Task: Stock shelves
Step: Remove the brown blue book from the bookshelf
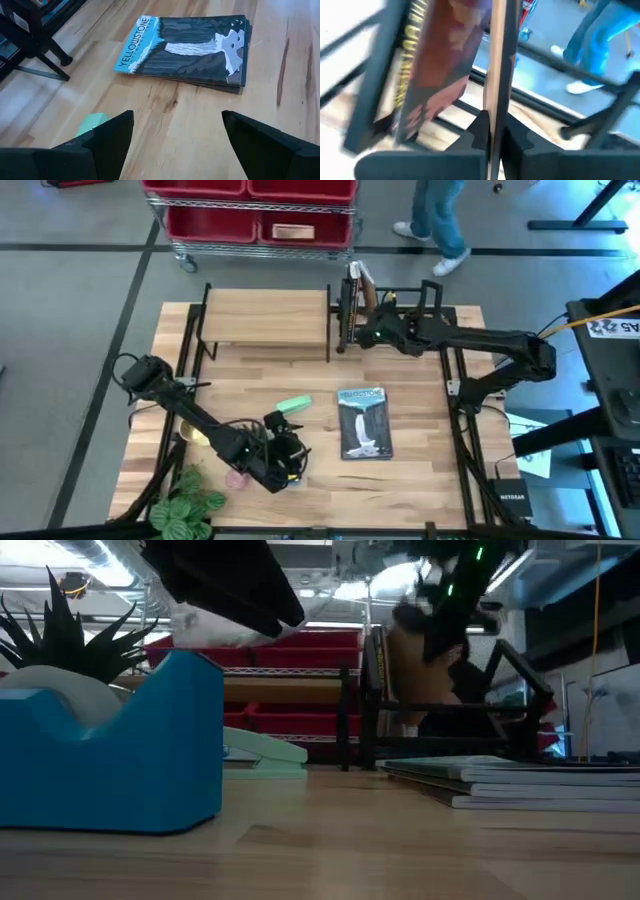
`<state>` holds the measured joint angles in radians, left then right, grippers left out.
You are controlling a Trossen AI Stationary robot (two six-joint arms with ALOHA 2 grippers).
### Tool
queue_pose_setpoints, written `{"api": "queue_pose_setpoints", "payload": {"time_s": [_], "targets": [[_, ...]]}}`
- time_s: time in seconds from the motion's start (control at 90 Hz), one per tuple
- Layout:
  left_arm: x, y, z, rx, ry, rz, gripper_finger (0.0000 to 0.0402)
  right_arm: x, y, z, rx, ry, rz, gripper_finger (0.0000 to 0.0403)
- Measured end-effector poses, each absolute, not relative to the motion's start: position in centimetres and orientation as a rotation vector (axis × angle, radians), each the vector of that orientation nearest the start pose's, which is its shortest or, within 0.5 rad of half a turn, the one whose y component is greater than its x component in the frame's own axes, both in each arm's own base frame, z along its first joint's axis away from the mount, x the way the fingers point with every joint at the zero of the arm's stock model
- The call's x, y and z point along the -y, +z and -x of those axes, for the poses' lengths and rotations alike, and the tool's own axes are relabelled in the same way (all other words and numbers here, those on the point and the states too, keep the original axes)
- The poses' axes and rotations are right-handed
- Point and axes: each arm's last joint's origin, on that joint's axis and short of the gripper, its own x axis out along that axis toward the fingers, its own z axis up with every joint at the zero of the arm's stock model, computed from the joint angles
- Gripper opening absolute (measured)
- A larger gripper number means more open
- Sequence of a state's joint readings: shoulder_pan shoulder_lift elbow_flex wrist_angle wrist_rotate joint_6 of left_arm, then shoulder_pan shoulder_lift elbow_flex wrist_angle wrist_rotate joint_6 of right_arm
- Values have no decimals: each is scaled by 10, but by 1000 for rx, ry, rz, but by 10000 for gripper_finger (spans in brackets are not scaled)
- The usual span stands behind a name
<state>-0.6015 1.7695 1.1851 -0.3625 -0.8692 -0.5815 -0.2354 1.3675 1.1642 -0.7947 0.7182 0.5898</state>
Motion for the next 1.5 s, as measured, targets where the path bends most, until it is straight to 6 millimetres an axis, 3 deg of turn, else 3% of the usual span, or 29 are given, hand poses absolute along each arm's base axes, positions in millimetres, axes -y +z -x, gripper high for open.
{"api": "queue_pose_setpoints", "payload": {"time_s": [0.133,0.244,0.367,0.5,0.722,0.967,1.056,1.222,1.5], "targets": [[186,207,-309,-590,432,-90,297,40,332,-247,-825,-1017,-246,2],[186,208,-309,-584,435,-91,297,3,346,-238,-951,-876,-331,2],[186,208,-310,-572,439,-86,297,-37,342,-226,-1112,-754,-437,1],[190,213,-317,-495,433,-90,297,-73,332,-212,-1293,-758,-518,1],[197,214,-332,-408,383,-138,297,-112,309,-219,-1445,-821,-646,0],[190,196,-344,-434,412,-161,297,-125,255,-256,-1718,-888,-597,0],[187,187,-347,-452,423,-174,297,-126,244,-268,-1780,-878,-584,0],[180,163,-356,-497,460,-188,297,-122,244,-288,-1805,-858,-644,0],[171,120,-365,-576,503,-221,297,-107,252,-318,-1693,-796,-784,13]]}}
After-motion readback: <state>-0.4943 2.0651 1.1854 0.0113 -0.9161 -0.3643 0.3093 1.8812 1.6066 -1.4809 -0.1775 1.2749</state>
